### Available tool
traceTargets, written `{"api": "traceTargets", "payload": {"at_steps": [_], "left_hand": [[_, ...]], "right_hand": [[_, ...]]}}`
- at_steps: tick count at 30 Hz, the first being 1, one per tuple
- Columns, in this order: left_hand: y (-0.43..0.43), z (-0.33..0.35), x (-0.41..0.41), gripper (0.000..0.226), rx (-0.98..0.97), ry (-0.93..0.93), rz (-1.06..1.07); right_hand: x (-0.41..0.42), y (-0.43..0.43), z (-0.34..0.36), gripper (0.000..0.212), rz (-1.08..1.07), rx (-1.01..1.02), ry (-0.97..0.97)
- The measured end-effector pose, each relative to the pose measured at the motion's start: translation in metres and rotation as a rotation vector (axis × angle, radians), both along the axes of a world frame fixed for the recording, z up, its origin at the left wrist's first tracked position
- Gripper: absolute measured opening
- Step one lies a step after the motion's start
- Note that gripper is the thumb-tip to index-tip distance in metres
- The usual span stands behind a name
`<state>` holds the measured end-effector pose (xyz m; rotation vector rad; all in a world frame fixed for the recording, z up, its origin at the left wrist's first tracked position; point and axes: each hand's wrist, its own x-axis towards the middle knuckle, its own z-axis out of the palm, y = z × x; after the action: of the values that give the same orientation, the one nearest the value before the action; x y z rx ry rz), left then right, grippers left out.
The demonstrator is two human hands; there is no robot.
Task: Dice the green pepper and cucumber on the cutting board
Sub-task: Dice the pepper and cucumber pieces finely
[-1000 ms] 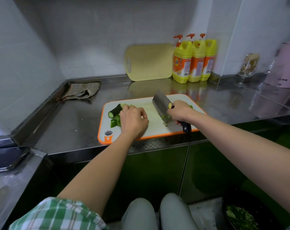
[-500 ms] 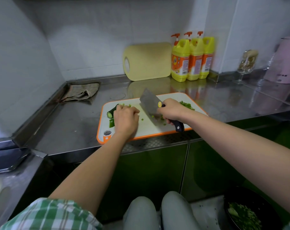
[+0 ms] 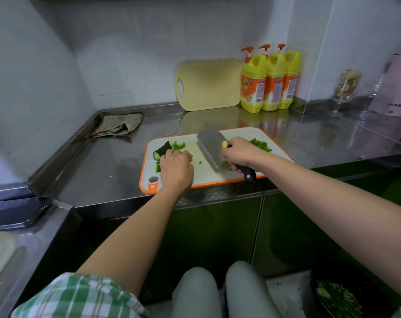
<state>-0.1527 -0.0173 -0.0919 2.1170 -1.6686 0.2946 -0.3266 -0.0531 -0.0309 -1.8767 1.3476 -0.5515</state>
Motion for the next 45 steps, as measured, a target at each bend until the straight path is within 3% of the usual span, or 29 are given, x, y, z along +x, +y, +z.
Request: {"api": "traceTargets", "payload": {"at_steps": [5,15,24,32,36,40,45], "left_hand": [[-0.001,-0.003,0.001,0.037,-0.022,0.004,0.070],[-0.019,-0.002,-0.024,0.038,0.054,0.080,-0.129],[-0.027,-0.004,-0.024,0.037,0.046,0.126,-0.118],[-0.029,0.000,-0.021,0.033,0.053,0.227,-0.143],[-0.032,0.006,-0.020,0.031,0.011,0.313,-0.194],[-0.028,0.013,-0.043,0.040,-0.082,0.275,-0.373],[-0.032,0.012,-0.079,0.053,0.045,0.207,-0.502]], "right_hand": [[0.018,0.011,-0.008,0.015,0.060,0.032,0.066],[-0.050,-0.033,-0.005,0.007,-0.200,-0.007,0.151],[-0.018,-0.011,-0.006,0.010,0.008,0.033,0.083],[-0.055,-0.030,0.001,0.008,-0.195,0.054,0.100],[-0.048,-0.026,0.010,0.011,-0.173,0.087,-0.058],[-0.045,-0.026,0.012,0.014,-0.214,0.097,-0.228],[-0.050,-0.034,0.004,0.011,-0.347,0.133,-0.397]]}}
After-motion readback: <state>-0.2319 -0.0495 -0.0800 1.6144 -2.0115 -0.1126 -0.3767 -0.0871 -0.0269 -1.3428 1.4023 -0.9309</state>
